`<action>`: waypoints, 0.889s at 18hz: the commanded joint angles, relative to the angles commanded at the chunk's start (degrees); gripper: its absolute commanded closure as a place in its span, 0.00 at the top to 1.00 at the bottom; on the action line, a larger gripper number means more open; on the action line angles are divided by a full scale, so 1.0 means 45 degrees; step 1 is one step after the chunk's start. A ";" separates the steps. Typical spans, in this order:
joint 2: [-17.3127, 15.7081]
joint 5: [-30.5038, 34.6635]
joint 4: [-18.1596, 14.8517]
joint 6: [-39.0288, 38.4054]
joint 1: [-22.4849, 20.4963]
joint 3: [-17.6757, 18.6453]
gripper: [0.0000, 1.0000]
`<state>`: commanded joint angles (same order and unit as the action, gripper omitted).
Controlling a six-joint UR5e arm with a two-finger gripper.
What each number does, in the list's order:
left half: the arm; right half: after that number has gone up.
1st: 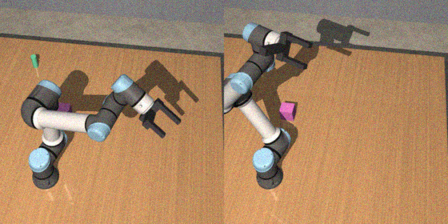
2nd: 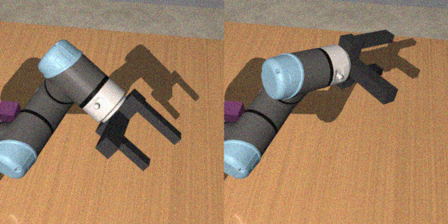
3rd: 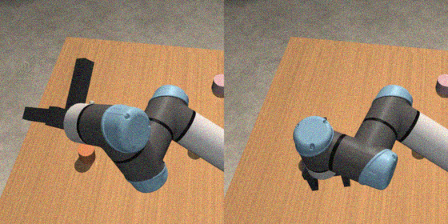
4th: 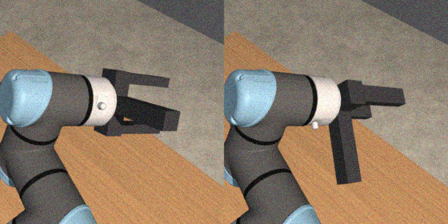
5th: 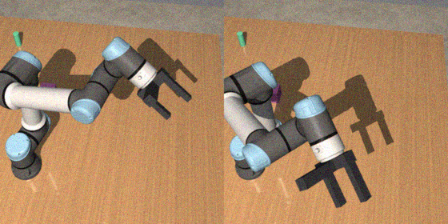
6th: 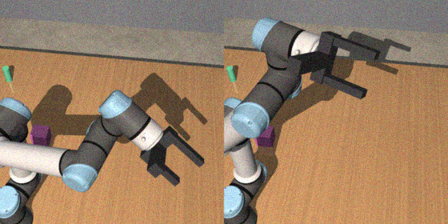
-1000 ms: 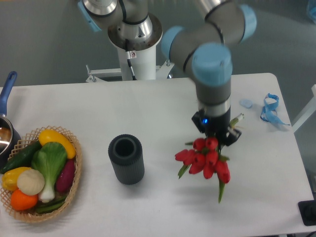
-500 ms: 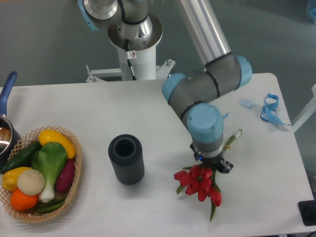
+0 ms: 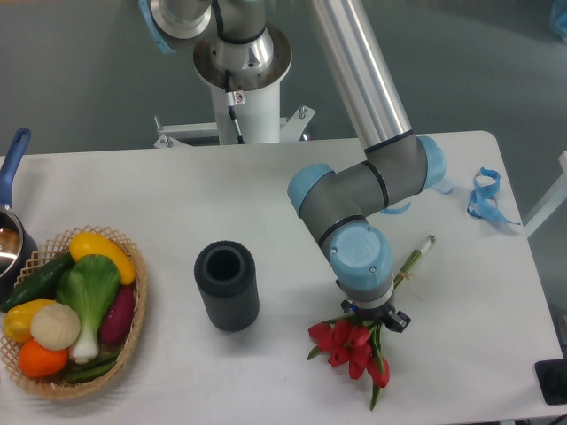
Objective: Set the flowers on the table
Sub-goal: 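Open the gripper and raise it away from the tulips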
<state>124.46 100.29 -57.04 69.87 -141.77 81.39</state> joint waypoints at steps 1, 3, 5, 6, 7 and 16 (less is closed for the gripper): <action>-0.0331 -0.0350 0.0019 -0.0058 -0.0039 -0.0020 1.00; -0.1267 -0.1345 0.0059 -0.0039 -0.0311 0.0077 1.00; -0.2108 -0.1933 0.0059 -0.0039 -0.0643 0.0059 1.00; -0.2479 -0.2245 0.0001 -0.0059 -0.0896 0.0000 1.00; -0.2753 -0.2674 -0.0058 -0.0059 -0.1073 0.0000 1.00; -0.4609 -0.3771 -0.2828 0.4445 -0.3727 -0.0079 1.00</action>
<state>103.72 83.32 -69.77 89.88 -158.54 81.03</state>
